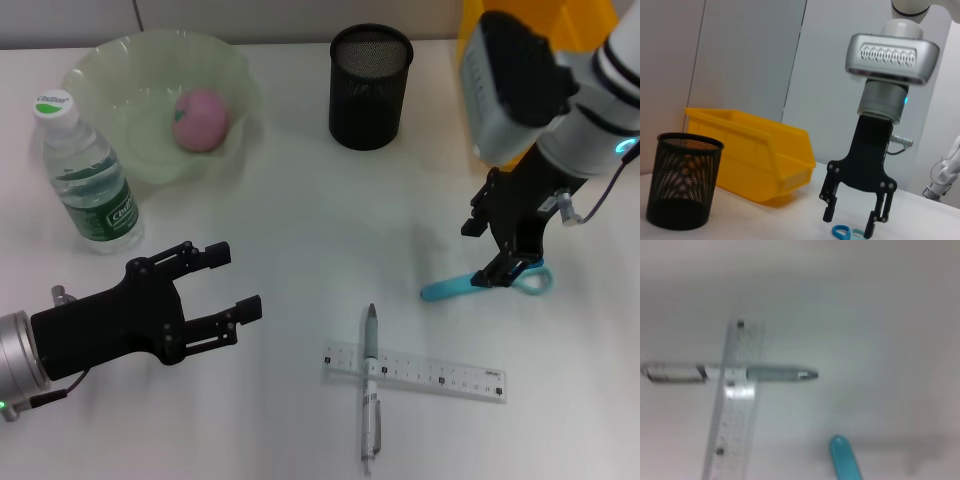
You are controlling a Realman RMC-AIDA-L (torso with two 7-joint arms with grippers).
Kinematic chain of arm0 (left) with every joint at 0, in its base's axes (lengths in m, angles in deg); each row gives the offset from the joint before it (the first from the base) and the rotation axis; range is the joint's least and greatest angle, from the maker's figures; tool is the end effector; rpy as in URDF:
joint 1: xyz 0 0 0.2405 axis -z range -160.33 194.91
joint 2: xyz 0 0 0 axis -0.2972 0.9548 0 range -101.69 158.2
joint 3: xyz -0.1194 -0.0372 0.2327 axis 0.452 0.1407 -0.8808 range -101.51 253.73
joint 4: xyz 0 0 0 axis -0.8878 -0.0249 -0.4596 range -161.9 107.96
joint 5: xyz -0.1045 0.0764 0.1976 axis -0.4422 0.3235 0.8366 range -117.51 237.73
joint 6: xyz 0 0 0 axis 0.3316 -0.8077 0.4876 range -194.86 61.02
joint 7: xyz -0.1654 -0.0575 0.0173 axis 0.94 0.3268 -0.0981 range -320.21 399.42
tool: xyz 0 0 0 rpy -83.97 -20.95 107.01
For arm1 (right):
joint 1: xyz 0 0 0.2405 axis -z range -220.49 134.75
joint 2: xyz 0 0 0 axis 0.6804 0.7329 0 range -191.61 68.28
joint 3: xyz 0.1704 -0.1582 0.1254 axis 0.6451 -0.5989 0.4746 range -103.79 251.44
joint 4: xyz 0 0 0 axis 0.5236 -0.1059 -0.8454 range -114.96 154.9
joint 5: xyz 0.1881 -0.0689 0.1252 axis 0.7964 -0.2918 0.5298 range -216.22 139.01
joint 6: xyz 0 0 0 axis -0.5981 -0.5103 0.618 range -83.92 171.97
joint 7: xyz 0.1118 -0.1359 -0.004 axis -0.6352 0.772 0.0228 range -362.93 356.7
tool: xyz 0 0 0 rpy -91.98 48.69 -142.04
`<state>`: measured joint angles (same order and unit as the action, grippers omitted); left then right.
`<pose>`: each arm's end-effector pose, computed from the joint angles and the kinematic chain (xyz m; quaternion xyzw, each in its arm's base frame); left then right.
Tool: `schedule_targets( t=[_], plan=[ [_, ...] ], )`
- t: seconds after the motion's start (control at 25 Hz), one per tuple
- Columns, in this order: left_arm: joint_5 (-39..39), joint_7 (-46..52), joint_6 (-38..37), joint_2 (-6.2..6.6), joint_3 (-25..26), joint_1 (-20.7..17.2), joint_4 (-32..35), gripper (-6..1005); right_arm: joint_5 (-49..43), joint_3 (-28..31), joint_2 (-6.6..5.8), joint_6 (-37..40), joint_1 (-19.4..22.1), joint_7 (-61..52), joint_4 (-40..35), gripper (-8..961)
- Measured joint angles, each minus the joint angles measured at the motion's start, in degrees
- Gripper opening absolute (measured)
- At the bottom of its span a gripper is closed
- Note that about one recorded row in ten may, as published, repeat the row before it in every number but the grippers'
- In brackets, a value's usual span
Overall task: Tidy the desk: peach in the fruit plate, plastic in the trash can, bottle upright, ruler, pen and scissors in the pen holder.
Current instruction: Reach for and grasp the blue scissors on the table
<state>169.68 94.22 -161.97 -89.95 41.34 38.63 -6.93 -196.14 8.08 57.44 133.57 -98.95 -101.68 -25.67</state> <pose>-0.3158 0.2816 -0.0601 -0.9111 -0.1941 -0.3305 0.1520 0.1908 0.4249 -0.0587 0.9639 -0.0017 0.2662 0.0006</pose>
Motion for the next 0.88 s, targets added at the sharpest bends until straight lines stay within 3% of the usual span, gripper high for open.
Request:
schedule_targets(
  t=[0.04,0.24,0.88],
  plan=[
    [0.00,0.40,-0.05,0.00,0.08,0.00,0.00,804,-0.25,-3.21,0.19,-0.99,-0.23,-0.53,0.30,672],
    [-0.04,0.89,-0.08,0.00,0.10,0.07,0.00,804,-0.25,-7.98,0.32,-2.51,-0.33,-1.89,0.43,667],
    [-0.45,1.81,0.38,0.24,0.32,0.55,0.15,804,-0.22,-13.40,0.68,-3.93,0.22,-2.35,0.31,580]
  ],
)
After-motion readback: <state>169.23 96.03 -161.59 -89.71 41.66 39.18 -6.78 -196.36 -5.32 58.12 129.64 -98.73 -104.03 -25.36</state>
